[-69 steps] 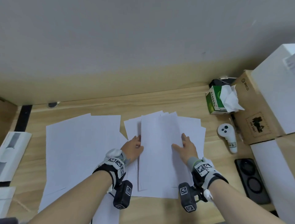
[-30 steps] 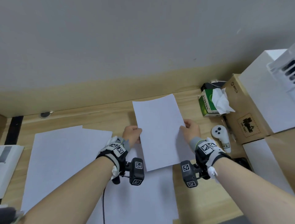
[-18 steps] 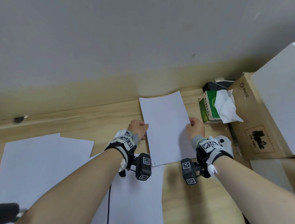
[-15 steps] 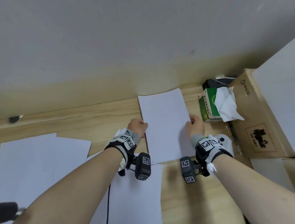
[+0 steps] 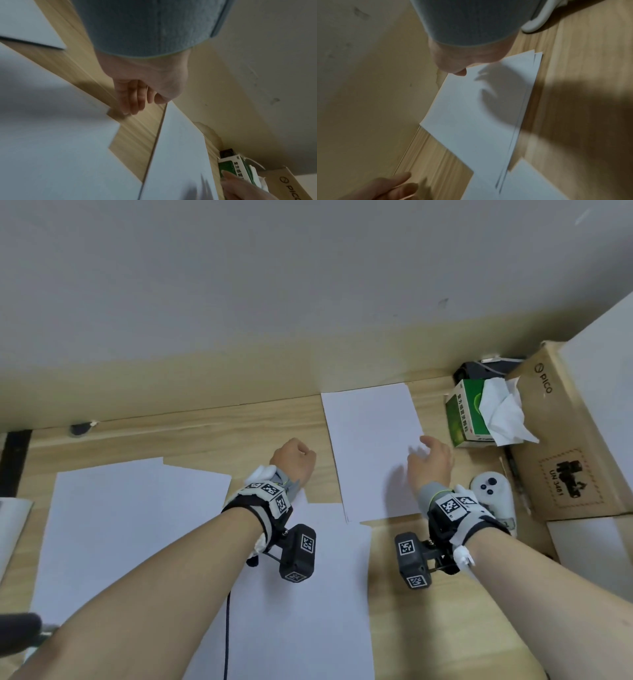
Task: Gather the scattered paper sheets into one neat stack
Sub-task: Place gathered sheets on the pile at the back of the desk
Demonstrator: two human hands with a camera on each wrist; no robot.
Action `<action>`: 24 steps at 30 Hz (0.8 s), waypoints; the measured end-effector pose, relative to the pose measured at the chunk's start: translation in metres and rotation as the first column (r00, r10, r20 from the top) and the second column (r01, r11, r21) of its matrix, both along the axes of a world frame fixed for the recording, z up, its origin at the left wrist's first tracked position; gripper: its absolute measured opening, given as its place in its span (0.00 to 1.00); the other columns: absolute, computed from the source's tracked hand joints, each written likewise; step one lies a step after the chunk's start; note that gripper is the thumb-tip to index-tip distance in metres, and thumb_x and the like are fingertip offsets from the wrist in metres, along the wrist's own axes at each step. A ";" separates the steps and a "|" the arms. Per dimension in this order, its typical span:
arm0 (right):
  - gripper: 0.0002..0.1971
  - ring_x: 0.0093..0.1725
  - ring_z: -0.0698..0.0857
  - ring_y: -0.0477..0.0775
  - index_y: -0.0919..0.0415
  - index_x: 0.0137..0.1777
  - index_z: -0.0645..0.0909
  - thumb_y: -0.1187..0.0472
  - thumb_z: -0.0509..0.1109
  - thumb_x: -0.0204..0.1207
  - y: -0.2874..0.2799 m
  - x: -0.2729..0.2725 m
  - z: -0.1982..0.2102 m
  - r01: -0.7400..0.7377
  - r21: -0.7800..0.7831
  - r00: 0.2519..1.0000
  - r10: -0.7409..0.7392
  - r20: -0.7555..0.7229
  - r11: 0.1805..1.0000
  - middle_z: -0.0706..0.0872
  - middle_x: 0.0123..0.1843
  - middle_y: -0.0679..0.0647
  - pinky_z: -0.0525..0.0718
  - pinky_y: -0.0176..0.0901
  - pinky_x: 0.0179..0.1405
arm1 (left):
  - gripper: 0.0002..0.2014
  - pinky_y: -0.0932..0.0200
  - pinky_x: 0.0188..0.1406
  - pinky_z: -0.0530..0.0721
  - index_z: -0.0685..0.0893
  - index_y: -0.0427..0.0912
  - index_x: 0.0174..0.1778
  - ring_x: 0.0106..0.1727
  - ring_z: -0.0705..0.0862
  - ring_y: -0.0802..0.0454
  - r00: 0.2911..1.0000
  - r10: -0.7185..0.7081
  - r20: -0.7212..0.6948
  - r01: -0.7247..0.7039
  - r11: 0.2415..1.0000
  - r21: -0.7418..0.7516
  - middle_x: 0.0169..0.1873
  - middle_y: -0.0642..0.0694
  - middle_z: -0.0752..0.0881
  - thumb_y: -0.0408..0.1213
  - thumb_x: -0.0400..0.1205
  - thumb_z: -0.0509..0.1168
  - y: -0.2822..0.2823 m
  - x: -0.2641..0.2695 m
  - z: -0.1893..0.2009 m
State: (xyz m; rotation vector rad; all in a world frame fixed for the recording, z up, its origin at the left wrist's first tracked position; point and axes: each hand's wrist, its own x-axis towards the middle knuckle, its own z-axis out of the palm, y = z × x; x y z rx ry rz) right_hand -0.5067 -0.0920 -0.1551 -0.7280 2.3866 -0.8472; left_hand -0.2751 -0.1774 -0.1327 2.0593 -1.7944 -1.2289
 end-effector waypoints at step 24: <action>0.05 0.40 0.88 0.58 0.55 0.47 0.87 0.60 0.70 0.74 0.138 0.285 0.004 -0.189 0.029 0.867 0.153 0.474 0.981 0.91 0.43 0.56 0.90 0.55 0.49 | 0.10 0.50 0.39 0.86 0.87 0.39 0.44 0.39 0.89 0.41 0.981 0.174 -0.089 -0.170 0.984 0.044 0.38 0.41 0.91 0.35 0.78 0.59 0.167 0.278 -0.009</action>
